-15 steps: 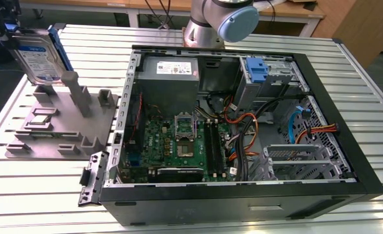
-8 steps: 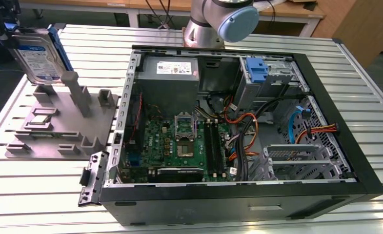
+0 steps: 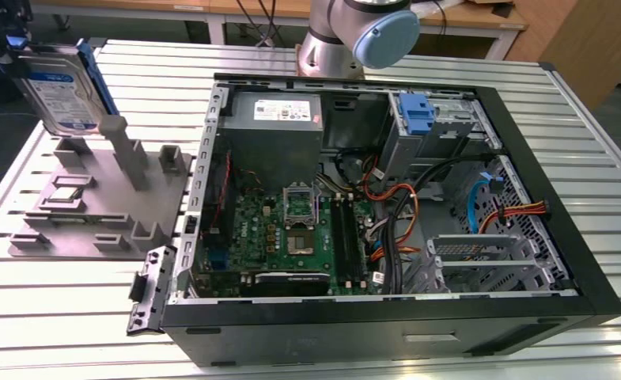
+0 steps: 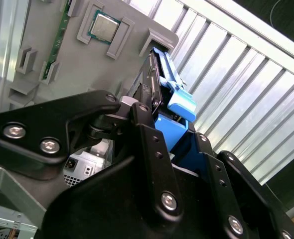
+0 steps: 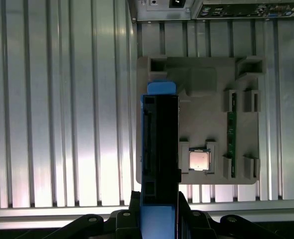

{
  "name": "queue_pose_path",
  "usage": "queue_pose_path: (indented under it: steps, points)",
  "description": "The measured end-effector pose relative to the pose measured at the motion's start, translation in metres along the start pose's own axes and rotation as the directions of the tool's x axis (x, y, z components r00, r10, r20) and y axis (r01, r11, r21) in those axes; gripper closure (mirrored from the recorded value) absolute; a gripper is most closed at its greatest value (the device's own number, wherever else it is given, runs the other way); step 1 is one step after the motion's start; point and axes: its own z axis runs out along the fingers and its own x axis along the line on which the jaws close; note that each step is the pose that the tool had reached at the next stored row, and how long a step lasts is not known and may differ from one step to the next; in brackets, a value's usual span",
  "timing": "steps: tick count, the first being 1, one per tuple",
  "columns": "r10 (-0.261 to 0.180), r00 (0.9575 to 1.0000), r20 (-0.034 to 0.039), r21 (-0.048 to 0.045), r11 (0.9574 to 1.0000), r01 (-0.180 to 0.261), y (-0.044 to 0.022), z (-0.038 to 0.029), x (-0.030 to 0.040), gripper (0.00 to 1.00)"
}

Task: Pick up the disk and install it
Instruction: 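Pick up the disk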

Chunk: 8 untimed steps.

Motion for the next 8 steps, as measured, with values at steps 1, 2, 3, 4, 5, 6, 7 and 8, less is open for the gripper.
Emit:
queue_pose_path:
  steps: [1,2,3,4,5,6,7,8]
  points:
    - [0.000,1.0000,0.0000,-0.0001,1.0000,0.000,0.0000,-0.0002,0.0000,0.64]
    - [0.000,1.0000,0.0000,0.0000,1.0000,0.000,0.0000,-0.0004,0.0000,0.64]
    - [0.000,1.0000,0.0000,0.0001,1.0000,0.000,0.0000,-0.0007,0.0000,0.64]
    - [0.000,1.0000,0.0000,0.0001,1.0000,0.000,0.0000,-0.0009,0.0000,0.64]
    - [0.000,1.0000,0.0000,0.0000,1.0000,0.000,0.0000,-0.0010,0.0000,0.64]
    - [0.000,1.0000,0.0000,0.0000,1.0000,0.000,0.0000,-0.0013,0.0000,0.64]
    - [0.000,1.0000,0.0000,0.0000,1.0000,0.000,0.0000,-0.0015,0.0000,0.64]
    - [0.000,1.0000,0.0000,0.0001,1.0000,0.000,0.0000,-0.0018,0.0000,0.64]
